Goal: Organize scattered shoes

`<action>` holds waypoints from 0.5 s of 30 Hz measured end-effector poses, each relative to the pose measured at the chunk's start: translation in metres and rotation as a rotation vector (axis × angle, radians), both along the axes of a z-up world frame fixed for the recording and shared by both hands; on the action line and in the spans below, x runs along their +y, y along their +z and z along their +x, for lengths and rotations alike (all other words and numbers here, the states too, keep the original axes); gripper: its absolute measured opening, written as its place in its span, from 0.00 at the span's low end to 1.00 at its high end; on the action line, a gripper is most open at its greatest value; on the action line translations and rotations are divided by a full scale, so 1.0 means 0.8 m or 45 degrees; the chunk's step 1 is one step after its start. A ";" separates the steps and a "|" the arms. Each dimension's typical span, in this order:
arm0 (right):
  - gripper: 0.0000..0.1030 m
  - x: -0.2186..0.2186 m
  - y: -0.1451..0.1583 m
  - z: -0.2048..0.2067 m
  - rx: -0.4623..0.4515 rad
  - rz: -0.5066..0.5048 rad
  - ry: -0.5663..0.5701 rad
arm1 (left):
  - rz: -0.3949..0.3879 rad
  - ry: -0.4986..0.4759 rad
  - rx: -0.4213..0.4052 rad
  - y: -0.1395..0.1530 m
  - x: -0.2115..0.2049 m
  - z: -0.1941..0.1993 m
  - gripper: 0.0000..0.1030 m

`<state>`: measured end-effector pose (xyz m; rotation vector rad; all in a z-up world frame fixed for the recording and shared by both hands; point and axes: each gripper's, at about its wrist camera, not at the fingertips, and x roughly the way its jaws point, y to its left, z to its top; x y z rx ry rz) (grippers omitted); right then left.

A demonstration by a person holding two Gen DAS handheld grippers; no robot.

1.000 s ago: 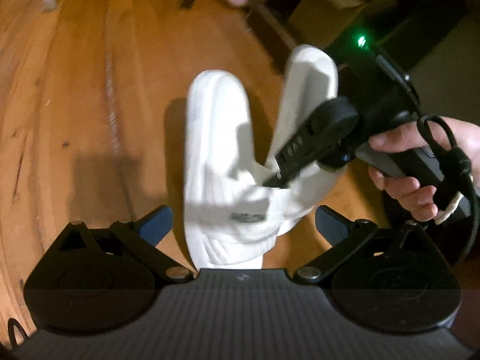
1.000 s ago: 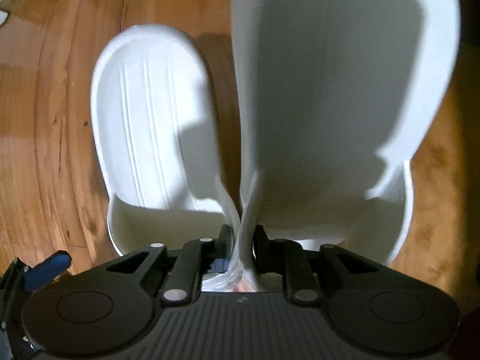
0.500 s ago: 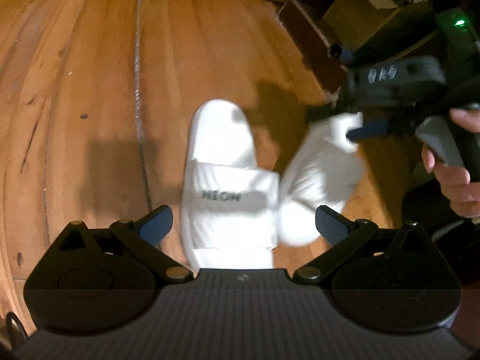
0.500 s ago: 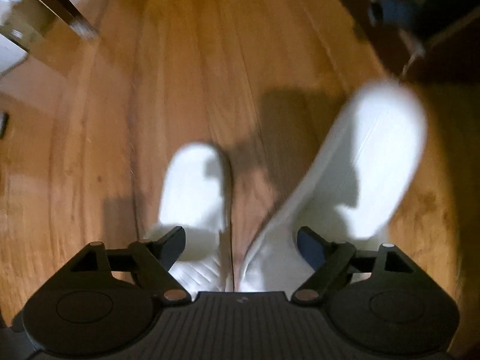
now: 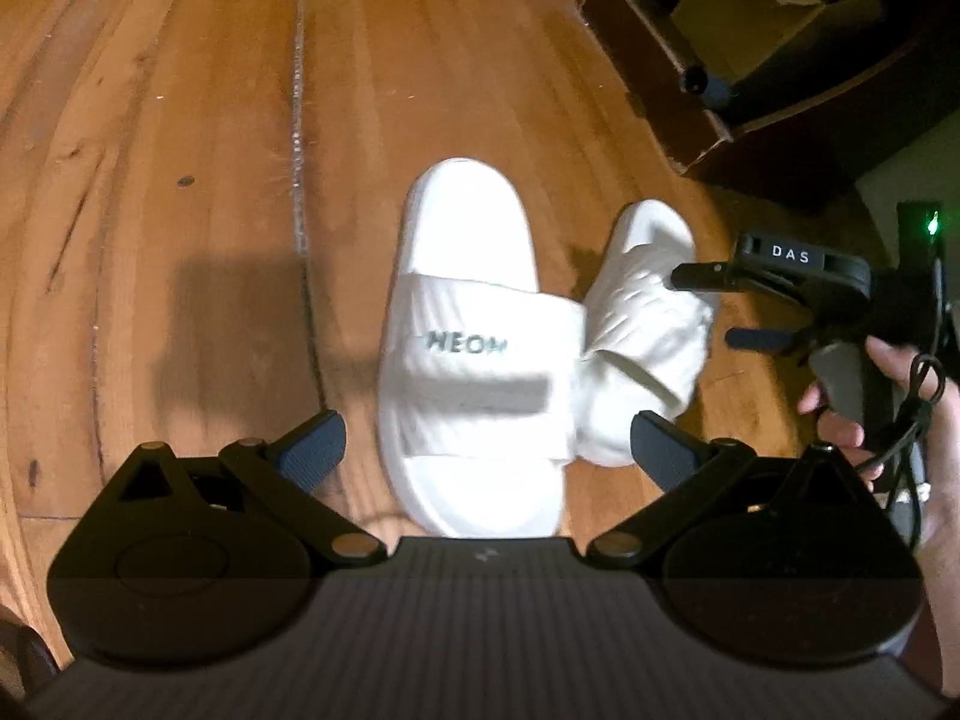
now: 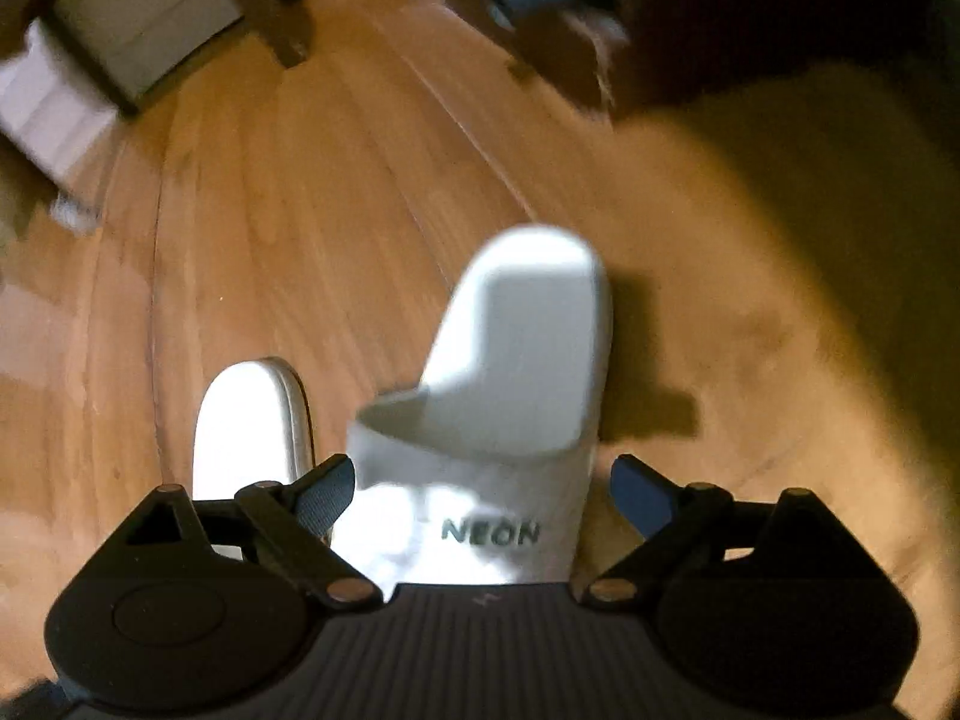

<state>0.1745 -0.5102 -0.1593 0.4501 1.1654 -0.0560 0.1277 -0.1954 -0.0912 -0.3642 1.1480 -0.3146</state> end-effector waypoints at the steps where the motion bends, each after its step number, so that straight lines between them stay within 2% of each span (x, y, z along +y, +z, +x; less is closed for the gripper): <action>1: 0.95 -0.003 -0.010 -0.002 0.012 0.069 -0.014 | 0.004 0.001 0.001 -0.001 0.002 0.001 1.00; 3: 0.94 0.004 -0.021 0.000 0.012 0.118 -0.004 | 0.001 0.008 -0.002 -0.001 0.005 0.002 1.00; 6: 0.90 0.035 -0.018 0.015 -0.028 0.072 0.219 | -0.007 0.028 0.000 -0.001 0.011 0.003 1.00; 9: 0.91 0.063 -0.016 0.022 -0.016 0.053 0.377 | -0.004 0.044 0.006 -0.003 0.015 0.003 1.00; 11: 0.93 0.092 -0.016 0.027 0.021 -0.003 0.545 | -0.004 0.057 0.013 -0.003 0.019 0.001 1.00; 13: 0.93 0.107 -0.014 0.027 0.068 -0.012 0.606 | -0.007 0.072 0.023 -0.002 0.024 -0.002 1.00; 15: 0.92 0.114 -0.009 0.023 0.115 0.001 0.581 | -0.009 0.085 0.039 0.004 0.028 -0.008 1.00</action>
